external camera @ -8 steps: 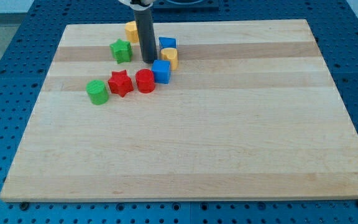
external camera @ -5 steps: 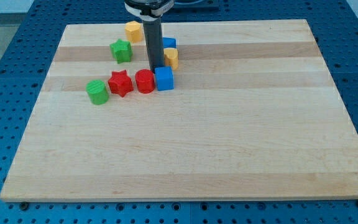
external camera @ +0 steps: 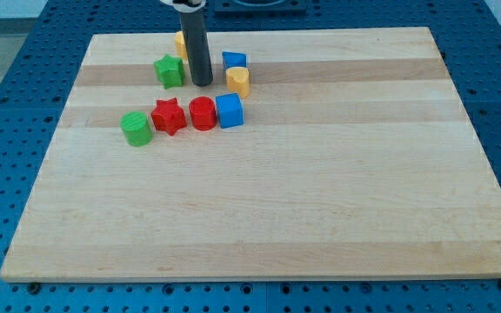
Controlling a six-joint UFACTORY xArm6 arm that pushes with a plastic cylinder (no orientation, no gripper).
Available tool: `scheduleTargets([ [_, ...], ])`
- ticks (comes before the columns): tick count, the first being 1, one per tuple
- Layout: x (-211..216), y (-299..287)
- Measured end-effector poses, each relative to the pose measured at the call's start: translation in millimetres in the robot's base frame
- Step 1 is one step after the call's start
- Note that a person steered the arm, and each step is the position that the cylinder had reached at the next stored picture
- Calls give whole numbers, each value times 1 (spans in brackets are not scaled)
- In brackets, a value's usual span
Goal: Separate the yellow heart from the blue triangle
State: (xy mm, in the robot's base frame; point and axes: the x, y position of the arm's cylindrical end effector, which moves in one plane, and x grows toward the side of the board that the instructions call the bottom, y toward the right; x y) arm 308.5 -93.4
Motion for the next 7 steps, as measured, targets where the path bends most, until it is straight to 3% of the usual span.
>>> scheduleTargets([
  [5, 1, 37],
  [7, 31, 52],
])
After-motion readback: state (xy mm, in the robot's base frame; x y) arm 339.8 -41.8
